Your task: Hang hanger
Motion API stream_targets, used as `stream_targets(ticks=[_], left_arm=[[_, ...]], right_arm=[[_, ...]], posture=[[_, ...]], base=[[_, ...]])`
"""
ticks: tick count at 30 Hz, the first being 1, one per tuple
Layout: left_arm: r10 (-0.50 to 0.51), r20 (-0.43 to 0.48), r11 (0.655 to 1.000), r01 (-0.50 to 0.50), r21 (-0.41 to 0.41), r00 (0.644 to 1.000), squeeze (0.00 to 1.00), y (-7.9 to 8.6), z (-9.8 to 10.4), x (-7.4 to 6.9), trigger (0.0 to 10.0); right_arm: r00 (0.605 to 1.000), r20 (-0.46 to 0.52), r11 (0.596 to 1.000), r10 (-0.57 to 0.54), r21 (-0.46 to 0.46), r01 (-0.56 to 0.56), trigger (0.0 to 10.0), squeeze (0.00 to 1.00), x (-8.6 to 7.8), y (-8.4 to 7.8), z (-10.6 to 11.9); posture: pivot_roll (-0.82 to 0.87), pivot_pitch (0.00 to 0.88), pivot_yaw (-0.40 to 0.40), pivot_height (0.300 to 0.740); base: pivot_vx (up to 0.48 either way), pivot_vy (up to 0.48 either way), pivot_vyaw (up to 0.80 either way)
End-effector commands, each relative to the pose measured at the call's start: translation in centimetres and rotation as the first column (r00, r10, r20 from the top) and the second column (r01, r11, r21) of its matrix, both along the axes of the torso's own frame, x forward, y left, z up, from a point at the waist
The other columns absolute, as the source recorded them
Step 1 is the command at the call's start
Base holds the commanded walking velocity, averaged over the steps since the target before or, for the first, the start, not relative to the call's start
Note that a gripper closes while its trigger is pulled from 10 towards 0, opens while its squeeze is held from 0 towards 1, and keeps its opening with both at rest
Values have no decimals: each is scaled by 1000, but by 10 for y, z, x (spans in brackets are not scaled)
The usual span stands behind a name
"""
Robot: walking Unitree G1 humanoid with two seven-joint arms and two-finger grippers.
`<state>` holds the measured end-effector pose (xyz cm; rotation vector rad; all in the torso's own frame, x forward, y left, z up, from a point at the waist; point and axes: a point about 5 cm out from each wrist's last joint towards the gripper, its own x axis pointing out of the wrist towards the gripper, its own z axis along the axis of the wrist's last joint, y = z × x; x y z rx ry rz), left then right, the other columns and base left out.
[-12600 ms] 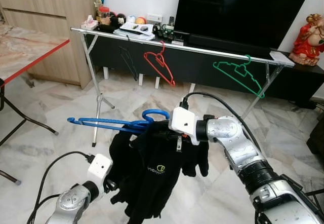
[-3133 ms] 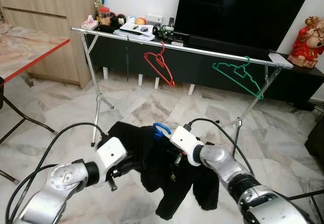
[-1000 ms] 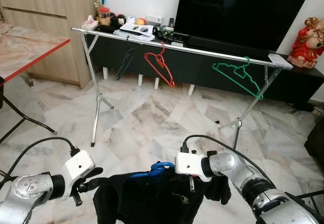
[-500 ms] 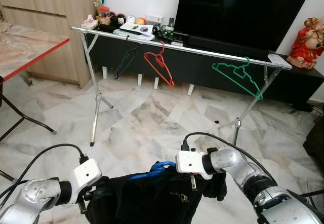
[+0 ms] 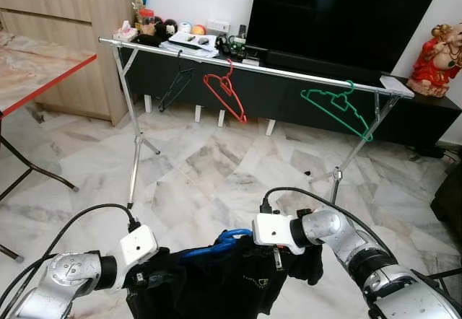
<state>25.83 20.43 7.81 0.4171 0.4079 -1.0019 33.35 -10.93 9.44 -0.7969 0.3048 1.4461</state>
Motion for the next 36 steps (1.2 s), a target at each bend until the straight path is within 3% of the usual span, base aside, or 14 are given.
stream_targets(ticks=[1,17,18,19,20,21,22,23,24,30,31,32,33,36], left_arm=[[-23,7,1000,23,6,1000,1000,-5,0,3,10000],[-60,17,997,61,-50,998,1000,-19,2,4,10000],[-62,17,997,63,-51,998,1000,-19,2,4,8275],[-63,16,997,64,-51,998,1000,-20,2,4,8275],[-61,20,997,62,-47,998,1000,-20,2,4,0],[-61,23,997,62,-44,998,878,-21,2,4,0],[-64,27,997,65,-38,998,282,-21,2,5,0],[-67,30,997,68,-34,997,0,-22,2,5,1961],[-67,31,997,68,-30,997,0,-22,2,5,10000],[-60,32,998,60,-17,998,0,-24,1,6,10000],[-55,24,998,56,-25,998,0,-24,0,6,824],[-52,23,998,53,-28,998,0,-24,0,6,824],[-56,21,998,57,-26,998,0,-24,0,6,0],[-64,18,998,64,-21,998,0,-24,1,6,0]], right_arm=[[998,67,998,5,57,-8,0,0,8,3,19],[998,52,994,25,102,-30,0,0,8,7,23],[998,51,994,26,103,-31,0,0,8,8,23],[998,50,994,27,104,-32,0,0,8,8,23],[998,49,994,27,104,-32,0,0,7,7,23],[999,47,994,28,105,-33,0,0,7,7,23],[999,46,994,28,105,-33,0,0,7,7,23],[999,45,994,29,104,-33,0,0,7,7,23],[999,44,994,29,103,-34,0,0,7,7,23],[999,42,994,31,100,-35,0,0,7,8,23],[999,42,994,31,101,-35,0,0,7,8,23],[999,41,994,31,101,-35,0,0,7,8,23],[999,41,994,32,101,-36,0,0,7,8,23],[999,40,994,34,101,-38,0,0,7,8,23]], posture=[[161,0,-179,740],[160,0,-179,740],[159,0,-178,740],[160,0,-178,740],[160,0,-179,740],[160,0,-179,740],[160,0,-179,740],[160,0,-179,740],[160,0,-180,740],[160,0,-179,740],[162,0,-179,740],[162,0,-179,740],[162,0,-179,740],[163,0,-178,740]], base=[[0,0,0],[0,0,0],[0,0,0],[0,0,0],[0,0,0],[0,0,0],[0,0,0],[0,0,0],[0,0,0],[0,0,0],[0,0,0],[0,0,0],[0,0,0],[0,0,0]])
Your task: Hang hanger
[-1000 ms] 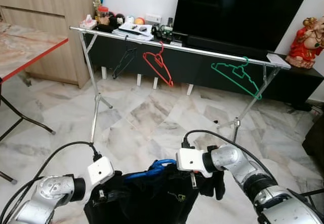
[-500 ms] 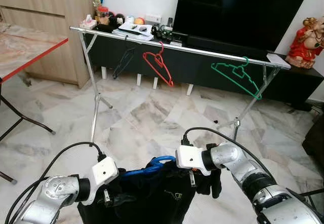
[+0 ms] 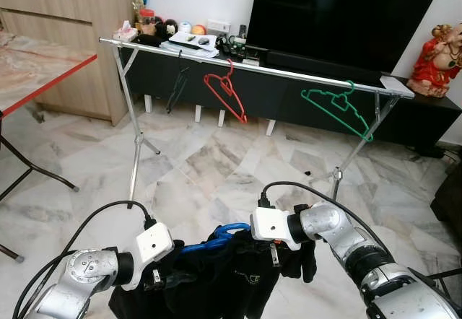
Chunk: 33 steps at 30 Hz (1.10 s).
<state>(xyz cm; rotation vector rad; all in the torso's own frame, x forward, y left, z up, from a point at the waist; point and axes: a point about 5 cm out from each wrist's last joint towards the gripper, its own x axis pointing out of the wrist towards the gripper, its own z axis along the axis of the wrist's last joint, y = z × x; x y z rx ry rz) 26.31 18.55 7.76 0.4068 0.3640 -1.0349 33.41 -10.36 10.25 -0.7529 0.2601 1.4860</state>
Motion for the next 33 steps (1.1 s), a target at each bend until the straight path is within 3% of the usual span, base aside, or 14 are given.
stream_targets(ticks=[1,7,14,33], left_arm=[[-30,-5,999,30,12,1000,0,-5,1,1,0],[-53,-10,998,53,29,999,0,-5,1,0,0],[-64,-6,991,64,119,998,0,2,-2,0,0],[-38,30,990,33,135,999,0,0,0,6,0]], right_arm=[[999,49,999,-1,48,-2,0,0,6,3,15],[999,51,999,-1,40,-1,0,0,7,2,15],[999,52,999,1,33,-2,0,0,7,1,14],[999,42,999,18,32,-20,0,0,5,4,14]], posture=[[162,0,-177,740],[161,0,-177,740],[164,0,-177,740],[165,0,-177,740]], base=[[0,0,0],[0,0,0],[0,0,0],[0,0,0]])
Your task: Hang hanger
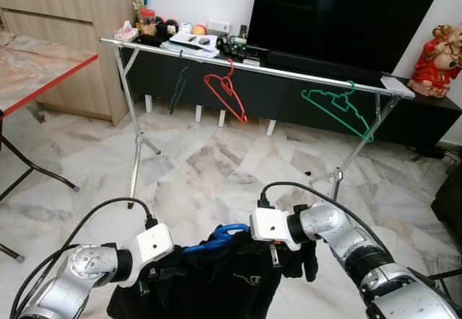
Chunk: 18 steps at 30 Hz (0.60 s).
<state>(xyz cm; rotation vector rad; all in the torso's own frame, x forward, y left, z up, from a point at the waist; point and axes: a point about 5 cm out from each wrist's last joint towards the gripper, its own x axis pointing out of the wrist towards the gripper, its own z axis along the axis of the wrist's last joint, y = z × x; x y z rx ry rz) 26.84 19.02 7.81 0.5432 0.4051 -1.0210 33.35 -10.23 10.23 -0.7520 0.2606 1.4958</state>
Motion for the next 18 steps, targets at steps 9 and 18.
stream_targets(ticks=[9,18], left_arm=[[-14,6,1000,14,19,1000,0,-4,-2,2,0],[-3,12,1000,3,28,1000,0,-3,-3,3,0]], right_arm=[[999,42,1000,11,29,-12,0,0,5,2,13],[999,40,1000,-1,19,0,10000,882,6,2,12]], posture=[[164,0,-177,740],[165,0,-178,740]], base=[[0,0,0],[0,0,0]])
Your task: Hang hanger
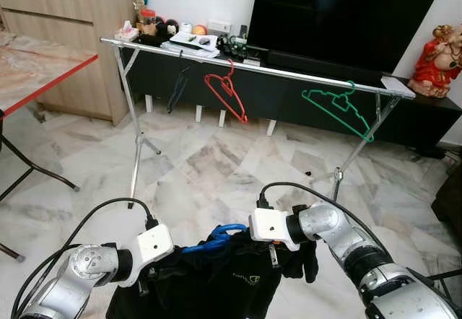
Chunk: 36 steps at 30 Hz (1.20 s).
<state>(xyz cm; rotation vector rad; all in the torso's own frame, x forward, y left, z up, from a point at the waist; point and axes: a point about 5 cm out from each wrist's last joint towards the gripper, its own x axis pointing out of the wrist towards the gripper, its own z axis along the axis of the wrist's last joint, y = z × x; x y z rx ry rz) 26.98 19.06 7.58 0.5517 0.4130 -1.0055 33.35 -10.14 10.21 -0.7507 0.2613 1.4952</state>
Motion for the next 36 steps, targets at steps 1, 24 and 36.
stream_targets(ticks=[1,24,36], left_arm=[[-15,11,1000,15,15,1000,0,-3,-1,2,0],[68,32,994,-65,-84,997,0,-3,-3,1,0],[143,82,980,-129,-152,986,0,-2,2,5,0]], right_arm=[[999,32,1000,5,17,-5,10000,1000,5,1,12],[999,-2,996,44,-79,-44,10000,1000,2,-8,5],[976,120,983,-180,60,174,10000,0,18,-4,15]], posture=[[165,0,-178,740],[164,0,-184,740],[161,0,-177,740]], base=[[0,0,0],[0,0,0],[0,0,0]])
